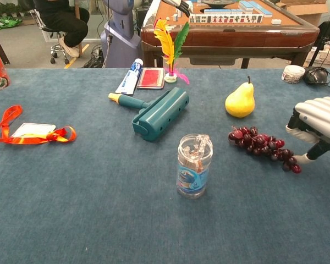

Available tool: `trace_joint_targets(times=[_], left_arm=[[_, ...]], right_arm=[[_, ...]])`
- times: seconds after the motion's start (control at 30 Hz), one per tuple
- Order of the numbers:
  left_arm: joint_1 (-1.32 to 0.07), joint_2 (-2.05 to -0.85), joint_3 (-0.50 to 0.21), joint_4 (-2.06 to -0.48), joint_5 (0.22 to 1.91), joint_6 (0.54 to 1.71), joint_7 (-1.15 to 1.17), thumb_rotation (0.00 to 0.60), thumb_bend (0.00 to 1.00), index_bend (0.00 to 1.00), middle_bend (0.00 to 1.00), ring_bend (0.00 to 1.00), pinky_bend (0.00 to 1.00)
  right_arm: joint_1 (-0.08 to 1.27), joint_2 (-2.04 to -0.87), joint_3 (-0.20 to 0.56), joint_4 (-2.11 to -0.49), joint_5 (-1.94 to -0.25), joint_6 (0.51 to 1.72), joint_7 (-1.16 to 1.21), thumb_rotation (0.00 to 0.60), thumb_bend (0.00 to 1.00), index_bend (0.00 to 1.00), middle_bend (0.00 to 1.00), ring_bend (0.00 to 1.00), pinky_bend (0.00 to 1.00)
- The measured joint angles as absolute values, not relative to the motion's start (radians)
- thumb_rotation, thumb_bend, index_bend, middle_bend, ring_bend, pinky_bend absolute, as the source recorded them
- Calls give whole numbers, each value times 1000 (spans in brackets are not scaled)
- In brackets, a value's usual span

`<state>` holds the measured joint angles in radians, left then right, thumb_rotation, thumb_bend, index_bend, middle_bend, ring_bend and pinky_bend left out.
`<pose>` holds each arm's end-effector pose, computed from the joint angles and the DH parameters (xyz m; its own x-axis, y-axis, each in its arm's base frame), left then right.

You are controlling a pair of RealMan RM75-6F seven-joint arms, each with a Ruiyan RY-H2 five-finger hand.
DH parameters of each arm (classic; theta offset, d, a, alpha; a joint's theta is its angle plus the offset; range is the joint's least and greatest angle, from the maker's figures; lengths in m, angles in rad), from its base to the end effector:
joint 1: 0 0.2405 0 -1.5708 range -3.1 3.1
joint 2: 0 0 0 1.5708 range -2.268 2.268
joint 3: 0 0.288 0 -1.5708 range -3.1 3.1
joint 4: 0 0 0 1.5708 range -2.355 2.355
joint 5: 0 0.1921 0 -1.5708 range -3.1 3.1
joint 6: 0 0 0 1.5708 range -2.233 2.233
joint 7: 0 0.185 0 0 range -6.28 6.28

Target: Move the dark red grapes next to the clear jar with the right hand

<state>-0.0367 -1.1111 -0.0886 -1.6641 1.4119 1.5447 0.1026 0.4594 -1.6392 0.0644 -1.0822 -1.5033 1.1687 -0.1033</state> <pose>-0.3409 0.2121 0.2101 0.4447 -0.0631 0.8934 0.8919 0.1224 -0.4353 -0.2827 -0.3453 -0.0046 0.5488 -0.1132 0.8282 -0.8071 -0.3298 0.4897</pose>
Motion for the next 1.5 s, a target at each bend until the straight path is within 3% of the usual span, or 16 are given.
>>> trace_joint_targets(times=[1.03, 1.3, 1.5], left_arm=[[-31, -1099, -87, -1669, 1413, 1549, 84, 600, 194, 453, 518, 410, 584], [-30, -1100, -85, -1667, 1414, 1547, 85, 600, 194, 452, 518, 410, 584], [-31, -1101, -87, -1665, 1409, 1544, 89, 600, 195, 453, 518, 410, 584]], right_arm=[[622, -1820, 183, -903, -1450, 1107, -29, 600, 0, 1000, 1000, 1000, 1000], [654, -1838, 210, -855, -1432, 1105, -5, 600, 0, 1000, 1000, 1000, 1000], [639, -1806, 196, -908, -1442, 1136, -9, 600, 0, 1000, 1000, 1000, 1000]])
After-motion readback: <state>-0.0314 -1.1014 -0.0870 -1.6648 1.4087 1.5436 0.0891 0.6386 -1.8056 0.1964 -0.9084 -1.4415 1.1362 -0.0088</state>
